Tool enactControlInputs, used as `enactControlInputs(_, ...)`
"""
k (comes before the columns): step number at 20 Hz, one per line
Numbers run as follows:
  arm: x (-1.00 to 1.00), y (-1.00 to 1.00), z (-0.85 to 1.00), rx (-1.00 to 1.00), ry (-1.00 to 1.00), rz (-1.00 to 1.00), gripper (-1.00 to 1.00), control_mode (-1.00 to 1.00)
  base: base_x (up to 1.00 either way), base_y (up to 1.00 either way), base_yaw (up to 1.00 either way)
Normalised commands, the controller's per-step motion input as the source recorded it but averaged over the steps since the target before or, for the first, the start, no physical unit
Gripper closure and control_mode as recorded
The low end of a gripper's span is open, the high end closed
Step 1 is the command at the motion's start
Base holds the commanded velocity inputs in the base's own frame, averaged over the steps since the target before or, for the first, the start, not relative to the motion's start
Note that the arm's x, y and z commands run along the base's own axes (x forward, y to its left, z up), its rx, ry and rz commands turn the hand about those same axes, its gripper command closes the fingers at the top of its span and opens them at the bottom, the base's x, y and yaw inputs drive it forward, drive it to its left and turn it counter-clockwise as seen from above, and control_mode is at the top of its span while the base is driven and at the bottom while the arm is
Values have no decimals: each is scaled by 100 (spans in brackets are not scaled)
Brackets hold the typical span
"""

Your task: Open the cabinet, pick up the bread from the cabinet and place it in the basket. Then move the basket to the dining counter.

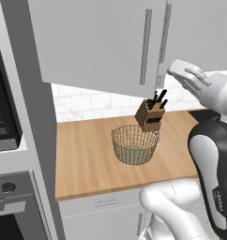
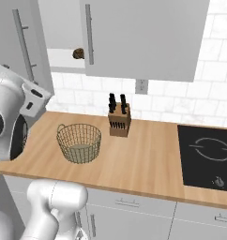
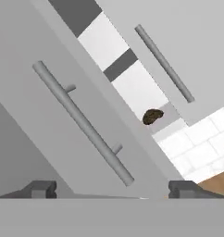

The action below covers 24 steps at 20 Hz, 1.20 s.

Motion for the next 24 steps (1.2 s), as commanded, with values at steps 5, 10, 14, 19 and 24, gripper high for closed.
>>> enactControlInputs(5,11,-100,7,64,8,1,-100,-100,0,0,0)
enactControlInputs(10,64,-84,0,54,23,8,-100,-100,0,0,0)
enactControlInputs(14,100,-12,0,26,35,12,-100,-100,0,0,0)
enactControlInputs(19,100,37,-25,2,38,22,-100,-100,0,0,0)
enactControlInputs(24,48,69,-7,0,22,39,-100,-100,0,0,0)
